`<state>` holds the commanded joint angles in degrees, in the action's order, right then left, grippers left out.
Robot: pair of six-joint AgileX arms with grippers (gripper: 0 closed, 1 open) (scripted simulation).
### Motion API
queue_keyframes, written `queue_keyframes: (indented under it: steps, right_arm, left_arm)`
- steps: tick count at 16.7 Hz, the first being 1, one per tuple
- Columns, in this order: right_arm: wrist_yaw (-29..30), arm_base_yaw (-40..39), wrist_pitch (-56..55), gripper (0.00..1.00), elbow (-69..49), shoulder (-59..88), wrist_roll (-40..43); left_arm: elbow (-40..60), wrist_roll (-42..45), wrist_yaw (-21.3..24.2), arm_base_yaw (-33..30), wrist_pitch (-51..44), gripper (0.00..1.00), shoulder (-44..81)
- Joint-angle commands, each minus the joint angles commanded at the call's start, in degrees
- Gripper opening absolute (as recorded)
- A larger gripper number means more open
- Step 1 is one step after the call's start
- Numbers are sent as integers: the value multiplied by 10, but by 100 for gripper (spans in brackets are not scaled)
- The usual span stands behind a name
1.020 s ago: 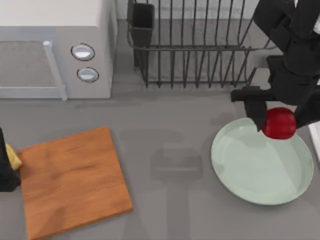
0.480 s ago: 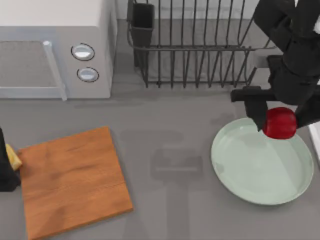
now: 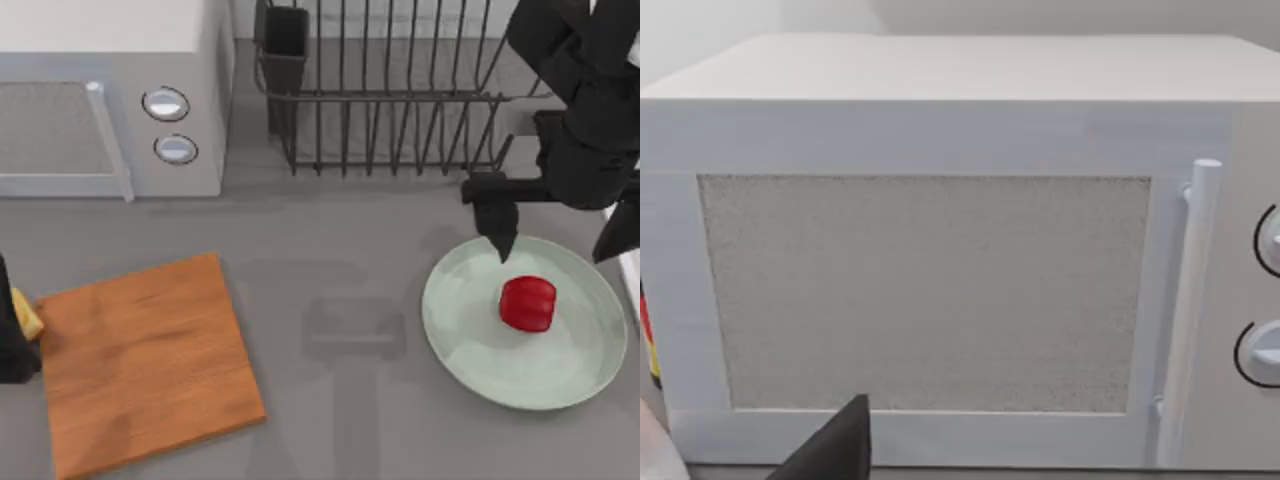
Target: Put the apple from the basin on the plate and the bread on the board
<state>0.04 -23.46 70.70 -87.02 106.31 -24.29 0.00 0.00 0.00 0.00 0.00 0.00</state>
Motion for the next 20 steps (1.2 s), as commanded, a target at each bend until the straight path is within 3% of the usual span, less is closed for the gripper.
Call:
queue_keyframes:
  steps: [11,20]
  right_arm:
    - [0,9,-23,100,28,-31,8]
    - [0,83,-247,100,303,-366,85]
  left_arm:
    - [0,0,0,0,0,100,0]
    - [0,0,0,0,0,100,0]
